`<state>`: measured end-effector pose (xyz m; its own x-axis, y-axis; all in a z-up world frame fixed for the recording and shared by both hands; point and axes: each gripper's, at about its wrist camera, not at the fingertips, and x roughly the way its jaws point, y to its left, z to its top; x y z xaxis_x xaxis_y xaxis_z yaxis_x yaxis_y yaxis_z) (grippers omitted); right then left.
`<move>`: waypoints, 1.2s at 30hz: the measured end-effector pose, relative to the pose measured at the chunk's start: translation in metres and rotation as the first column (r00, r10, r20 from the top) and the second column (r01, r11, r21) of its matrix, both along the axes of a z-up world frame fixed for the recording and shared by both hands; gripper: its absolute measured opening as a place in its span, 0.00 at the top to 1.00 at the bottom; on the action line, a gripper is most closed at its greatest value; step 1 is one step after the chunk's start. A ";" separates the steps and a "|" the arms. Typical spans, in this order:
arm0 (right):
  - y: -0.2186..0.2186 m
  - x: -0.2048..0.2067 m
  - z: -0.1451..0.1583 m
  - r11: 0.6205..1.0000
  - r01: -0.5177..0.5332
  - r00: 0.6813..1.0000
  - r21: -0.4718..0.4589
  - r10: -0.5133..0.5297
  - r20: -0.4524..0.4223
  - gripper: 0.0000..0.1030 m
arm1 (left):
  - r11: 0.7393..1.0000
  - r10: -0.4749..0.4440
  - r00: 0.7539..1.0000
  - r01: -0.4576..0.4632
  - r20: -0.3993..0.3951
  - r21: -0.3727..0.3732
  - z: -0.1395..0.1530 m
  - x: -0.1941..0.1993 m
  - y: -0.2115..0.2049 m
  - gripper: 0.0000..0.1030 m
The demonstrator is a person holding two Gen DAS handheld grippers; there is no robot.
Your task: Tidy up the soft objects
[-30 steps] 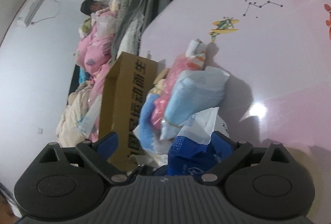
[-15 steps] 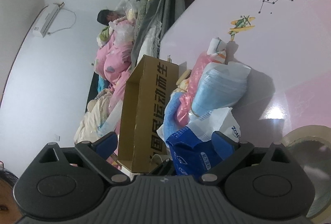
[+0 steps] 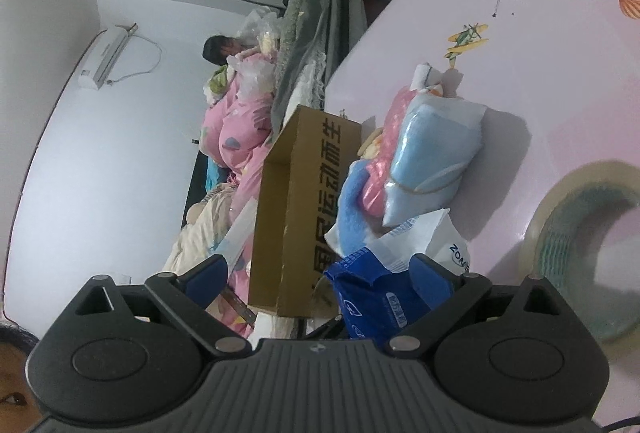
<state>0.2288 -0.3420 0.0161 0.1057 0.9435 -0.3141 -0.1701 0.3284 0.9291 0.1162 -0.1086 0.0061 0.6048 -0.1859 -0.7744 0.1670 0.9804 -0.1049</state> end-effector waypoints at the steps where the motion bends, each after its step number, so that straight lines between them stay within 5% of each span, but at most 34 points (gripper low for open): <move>1: 0.000 -0.005 0.003 1.000 0.005 1.000 -0.006 -0.005 0.007 0.18 | 0.999 -0.004 1.000 0.004 -0.011 -0.038 0.001 -0.003 0.004 0.44; 7: 0.019 -0.033 0.018 0.996 0.031 0.999 -0.085 -0.027 0.045 0.15 | 0.964 -0.059 0.994 0.031 -0.095 -0.265 -0.009 -0.019 0.030 0.44; 12: 0.045 -0.045 0.006 0.988 0.074 0.997 -0.132 -0.071 0.031 0.14 | 0.945 -0.061 0.987 0.010 -0.149 -0.326 -0.027 -0.024 0.049 0.44; 23: 0.087 -0.047 -0.029 0.990 0.083 0.993 -0.117 -0.092 -0.075 0.15 | 0.969 0.022 0.998 -0.037 -0.062 -0.244 -0.014 -0.047 0.078 0.28; 32: 0.057 -0.066 -0.015 0.988 0.142 0.990 -0.058 -0.142 0.003 0.15 | 0.976 0.034 0.998 -0.042 -0.043 -0.216 -0.012 -0.067 0.085 0.27; 36: 0.023 -0.080 -0.009 0.978 0.181 0.982 -0.107 -0.173 0.082 0.17 | 0.977 0.028 0.999 -0.035 -0.037 -0.210 -0.014 -0.065 0.085 0.27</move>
<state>0.1483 -0.3187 0.0073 0.2940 0.8666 -0.4032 -0.1653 0.4616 0.8716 0.0517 -0.0231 -0.0077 0.5874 -0.3279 -0.7399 0.1294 0.9405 -0.3141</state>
